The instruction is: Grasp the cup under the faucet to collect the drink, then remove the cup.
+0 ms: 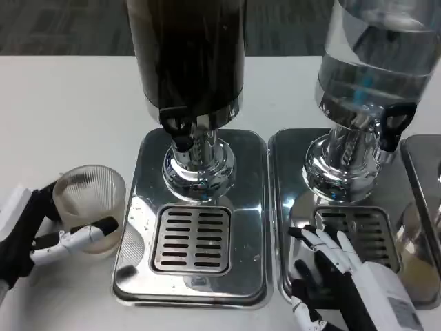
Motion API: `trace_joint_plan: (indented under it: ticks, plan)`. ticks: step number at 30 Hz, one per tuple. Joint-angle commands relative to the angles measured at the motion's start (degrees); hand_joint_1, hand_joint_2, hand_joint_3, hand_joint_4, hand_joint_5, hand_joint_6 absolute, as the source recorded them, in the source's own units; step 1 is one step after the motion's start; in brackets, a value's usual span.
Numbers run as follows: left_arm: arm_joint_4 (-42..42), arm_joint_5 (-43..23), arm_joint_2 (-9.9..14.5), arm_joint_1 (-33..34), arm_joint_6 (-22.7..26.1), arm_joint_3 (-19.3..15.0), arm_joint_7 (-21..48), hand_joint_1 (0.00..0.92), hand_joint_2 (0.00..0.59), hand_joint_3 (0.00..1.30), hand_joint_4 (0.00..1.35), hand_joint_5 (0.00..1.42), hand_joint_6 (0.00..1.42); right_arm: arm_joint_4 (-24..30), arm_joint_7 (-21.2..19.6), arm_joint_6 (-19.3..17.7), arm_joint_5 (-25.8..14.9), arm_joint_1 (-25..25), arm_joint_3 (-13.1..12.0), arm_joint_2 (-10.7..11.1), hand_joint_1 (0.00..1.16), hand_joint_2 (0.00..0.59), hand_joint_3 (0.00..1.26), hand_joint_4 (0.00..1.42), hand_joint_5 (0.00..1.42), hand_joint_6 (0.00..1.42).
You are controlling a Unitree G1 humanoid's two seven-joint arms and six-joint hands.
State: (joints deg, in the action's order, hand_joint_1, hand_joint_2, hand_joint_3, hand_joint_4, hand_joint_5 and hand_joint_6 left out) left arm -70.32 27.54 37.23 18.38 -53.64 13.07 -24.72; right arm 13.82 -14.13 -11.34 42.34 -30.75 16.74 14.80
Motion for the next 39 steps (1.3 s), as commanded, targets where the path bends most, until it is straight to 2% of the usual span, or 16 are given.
trace_joint_plan:
  ticks: [1,16,31,39]
  plan:
    - [0.9,-0.3,-1.1,-1.1,-2.2,-0.6,-0.7,0.215,0.173,0.32,0.31,0.61,0.61,0.4,0.8,0.1,-0.5,-0.1,-0.5,0.6,0.59,0.556,0.16,0.09,0.00,0.16]
    - [3.1,-1.7,-1.7,-4.1,-4.5,-3.8,-1.2,0.212,0.170,0.34,0.32,0.63,0.63,1.1,2.3,0.0,-1.7,0.2,-1.0,1.3,0.59,0.557,0.16,0.09,0.00,0.16]
    - [9.7,-4.4,-1.3,-7.3,-10.4,-8.6,1.0,0.209,0.169,0.34,0.34,0.64,0.63,1.8,3.0,-0.3,-2.4,0.0,-1.4,1.5,0.61,0.557,0.16,0.10,0.00,0.17]
    - [10.2,-4.2,-2.9,-6.1,-10.0,-8.2,3.8,0.198,0.172,0.34,0.35,0.65,0.65,3.2,3.1,-0.2,-2.5,-1.1,-1.9,1.4,0.61,0.557,0.16,0.10,0.00,0.17]
